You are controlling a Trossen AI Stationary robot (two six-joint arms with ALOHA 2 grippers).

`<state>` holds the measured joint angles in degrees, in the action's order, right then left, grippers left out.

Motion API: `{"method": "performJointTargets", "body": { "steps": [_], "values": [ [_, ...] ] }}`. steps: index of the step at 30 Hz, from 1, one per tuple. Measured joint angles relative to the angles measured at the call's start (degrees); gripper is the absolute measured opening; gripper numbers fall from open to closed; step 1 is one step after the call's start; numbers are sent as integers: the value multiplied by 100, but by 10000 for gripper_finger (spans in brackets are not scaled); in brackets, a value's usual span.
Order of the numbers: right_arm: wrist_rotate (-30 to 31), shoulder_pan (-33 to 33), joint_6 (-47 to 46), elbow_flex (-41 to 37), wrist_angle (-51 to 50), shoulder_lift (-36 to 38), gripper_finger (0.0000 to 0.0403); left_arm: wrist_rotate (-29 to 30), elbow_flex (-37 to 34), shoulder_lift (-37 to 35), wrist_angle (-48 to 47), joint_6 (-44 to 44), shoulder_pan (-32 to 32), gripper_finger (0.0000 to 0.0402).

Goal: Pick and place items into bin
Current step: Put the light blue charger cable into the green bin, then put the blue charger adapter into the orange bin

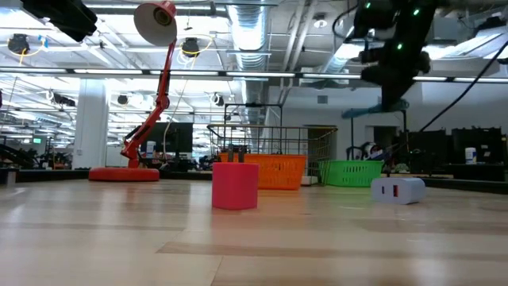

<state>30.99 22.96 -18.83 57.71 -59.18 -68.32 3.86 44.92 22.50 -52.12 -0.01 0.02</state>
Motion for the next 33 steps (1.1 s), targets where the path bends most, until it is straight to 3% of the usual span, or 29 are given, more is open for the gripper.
{"method": "performJointTargets", "body": {
  "steps": [9, 17, 33],
  "values": [
    [-606, 611, 560, 0, 193, -885, 11, 2, -2, 0, 0, 13, 2, 0],
    [-717, 730, 910, -2, 454, -1533, 13, 2, -2, 0, 0, 11, 2, 0],
    [-668, 667, 1036, 4, 610, -1570, 105, 0, 0, 0, 0, -5, 0, 0]
  ]
}}
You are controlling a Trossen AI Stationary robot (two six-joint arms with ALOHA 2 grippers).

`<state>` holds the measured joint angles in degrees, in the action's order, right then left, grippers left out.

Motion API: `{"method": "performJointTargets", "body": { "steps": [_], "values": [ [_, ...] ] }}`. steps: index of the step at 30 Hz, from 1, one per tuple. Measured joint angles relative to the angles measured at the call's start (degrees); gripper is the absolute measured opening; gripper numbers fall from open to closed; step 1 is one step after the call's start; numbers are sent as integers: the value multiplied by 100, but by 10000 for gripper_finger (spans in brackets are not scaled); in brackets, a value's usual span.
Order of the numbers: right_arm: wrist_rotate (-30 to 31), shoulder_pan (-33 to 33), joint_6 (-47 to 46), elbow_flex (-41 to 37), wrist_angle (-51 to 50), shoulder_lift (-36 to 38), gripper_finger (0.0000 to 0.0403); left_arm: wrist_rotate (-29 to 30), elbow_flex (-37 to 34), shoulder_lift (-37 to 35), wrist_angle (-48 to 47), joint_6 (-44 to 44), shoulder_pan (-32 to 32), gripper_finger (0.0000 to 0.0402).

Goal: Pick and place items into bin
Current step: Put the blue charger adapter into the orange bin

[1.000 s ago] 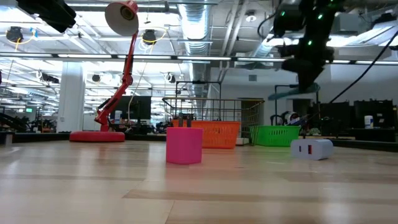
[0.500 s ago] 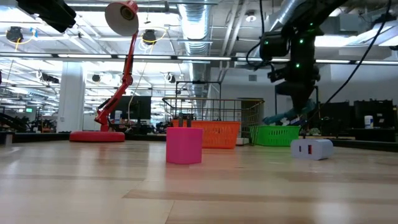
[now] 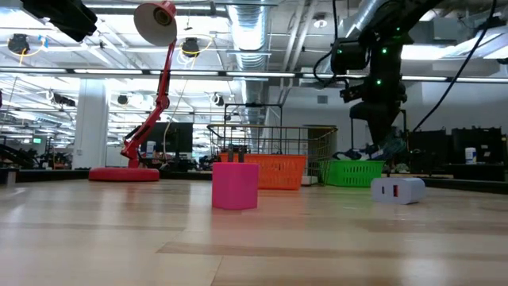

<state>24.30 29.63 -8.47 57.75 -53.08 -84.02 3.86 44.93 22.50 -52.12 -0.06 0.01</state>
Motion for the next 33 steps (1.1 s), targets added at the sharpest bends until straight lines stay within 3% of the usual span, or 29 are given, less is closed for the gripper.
{"method": "performJointTargets", "body": {
  "steps": [7, 17, 22, 33],
  "values": [
    [-231, -79, 0, 311, -114, 280, 141, 1, -2, 0, 0, -13, 2, 0],
    [-1657, -1133, 1262, 667, -172, 786, 178, 1, -2, -2, 0, 16, 0, 0],
    [-1697, -1861, 1793, 667, -567, 685, 181, 0, -1, 0, 0, -30, 2, 0],
    [-1699, -3475, 1945, 665, -806, -105, 158, 0, 0, -2, 0, 13, 2, 0]
  ]
}}
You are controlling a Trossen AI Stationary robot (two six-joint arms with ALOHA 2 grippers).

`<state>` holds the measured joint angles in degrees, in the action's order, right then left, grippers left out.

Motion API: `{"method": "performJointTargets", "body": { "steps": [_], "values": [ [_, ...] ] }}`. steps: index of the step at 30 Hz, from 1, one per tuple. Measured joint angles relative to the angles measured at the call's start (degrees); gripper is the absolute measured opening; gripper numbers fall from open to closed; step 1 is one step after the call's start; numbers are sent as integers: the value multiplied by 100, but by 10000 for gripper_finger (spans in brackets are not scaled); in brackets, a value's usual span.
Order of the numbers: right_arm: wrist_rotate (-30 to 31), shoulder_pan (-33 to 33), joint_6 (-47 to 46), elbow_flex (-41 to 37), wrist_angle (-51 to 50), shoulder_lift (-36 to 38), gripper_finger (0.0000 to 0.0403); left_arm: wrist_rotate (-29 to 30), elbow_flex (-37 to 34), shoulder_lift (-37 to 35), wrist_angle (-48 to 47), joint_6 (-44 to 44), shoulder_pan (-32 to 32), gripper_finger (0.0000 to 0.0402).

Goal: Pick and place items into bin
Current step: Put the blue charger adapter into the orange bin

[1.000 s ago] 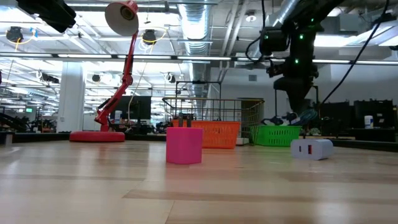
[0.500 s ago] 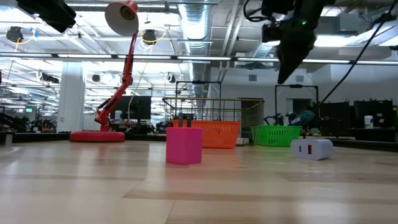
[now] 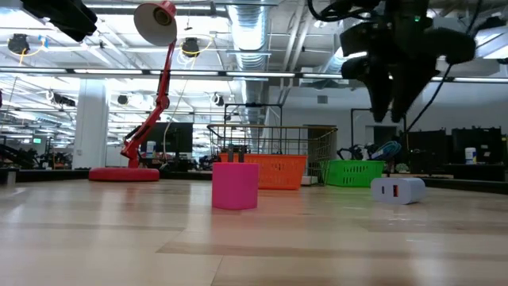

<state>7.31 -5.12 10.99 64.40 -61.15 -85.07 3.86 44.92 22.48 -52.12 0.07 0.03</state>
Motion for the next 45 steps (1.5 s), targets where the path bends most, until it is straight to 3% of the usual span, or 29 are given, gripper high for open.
{"method": "performJointTargets", "body": {
  "steps": [9, 21, 41, 45],
  "values": [
    [9, -859, -235, -2, 247, -795, 176, 0, 0, 1, 0, -20, -1, 0],
    [26, -1216, -246, -1, 819, -1356, 242, 2, -2, 2, 0, -43, 0, 0],
    [-4, -1329, -189, 33, 1332, -2339, 244, 2, -1, 1, 0, 4, -1, 0],
    [-11, -1309, -219, 39, 1288, -2429, 225, 1, -1, 1, 0, -39, -2, 0]
  ]
}}
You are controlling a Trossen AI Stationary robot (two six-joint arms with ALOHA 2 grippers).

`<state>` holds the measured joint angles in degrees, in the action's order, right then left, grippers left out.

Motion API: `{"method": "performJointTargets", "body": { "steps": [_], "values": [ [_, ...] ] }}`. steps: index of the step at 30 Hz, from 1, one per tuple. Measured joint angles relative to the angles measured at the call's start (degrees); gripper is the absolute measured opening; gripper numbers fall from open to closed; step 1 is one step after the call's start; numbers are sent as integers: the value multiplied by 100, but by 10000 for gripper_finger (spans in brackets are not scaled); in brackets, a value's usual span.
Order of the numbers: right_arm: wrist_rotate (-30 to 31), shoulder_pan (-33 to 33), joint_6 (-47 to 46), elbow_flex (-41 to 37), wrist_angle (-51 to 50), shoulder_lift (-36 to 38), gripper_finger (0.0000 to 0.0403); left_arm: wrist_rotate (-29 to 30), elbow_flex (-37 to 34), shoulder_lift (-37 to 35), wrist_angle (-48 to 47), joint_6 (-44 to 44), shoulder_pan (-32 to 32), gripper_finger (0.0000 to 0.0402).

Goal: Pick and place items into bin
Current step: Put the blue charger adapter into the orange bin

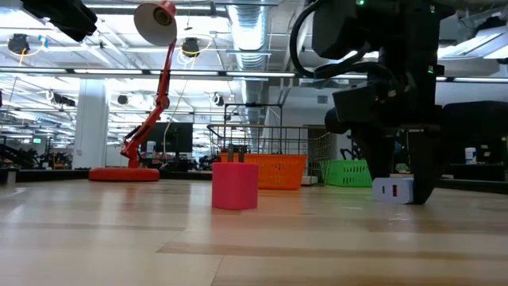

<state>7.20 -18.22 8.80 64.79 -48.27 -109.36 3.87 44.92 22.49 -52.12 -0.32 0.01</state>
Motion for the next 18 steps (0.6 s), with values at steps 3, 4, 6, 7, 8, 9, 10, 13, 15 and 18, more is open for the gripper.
{"method": "performJointTargets", "body": {
  "steps": [3, 4, 6, 7, 8, 9, 10, 13, 15, 18],
  "values": [
    [-4, 30, -15, 66, -70, -2, 189, 1, -1, 1, 0, 43, 0, 0],
    [7, 33, -27, 118, -107, 44, 184, 0, 1, 0, 0, 44, 1, 0],
    [31, 45, -26, 241, -199, 60, 184, 1, 1, 1, 0, 16, 1, 0],
    [72, 56, -16, 291, -179, 82, 184, 0, 0, -1, 0, 2, 0, 0],
    [164, 71, 11, 401, -135, 117, 184, 1, 0, 1, 0, -2, 1, 0],
    [280, 94, 42, 524, -139, 182, 184, -1, 0, -1, 0, 1, 1, 0],
    [426, 114, 113, 659, -184, 243, 184, 1, -1, 1, 0, 23, 0, 0],
    [827, 206, 412, 1012, -370, 306, 184, -1, 1, -1, 0, 39, 2, 0],
    [1019, 304, 691, 1326, -333, 309, 184, 1, 1, 1, 0, 3, 0, 0],
    [1144, 518, 1095, 1795, -324, 321, 184, 0, 1, 0, 0, 17, 0, 0]
  ]
}}
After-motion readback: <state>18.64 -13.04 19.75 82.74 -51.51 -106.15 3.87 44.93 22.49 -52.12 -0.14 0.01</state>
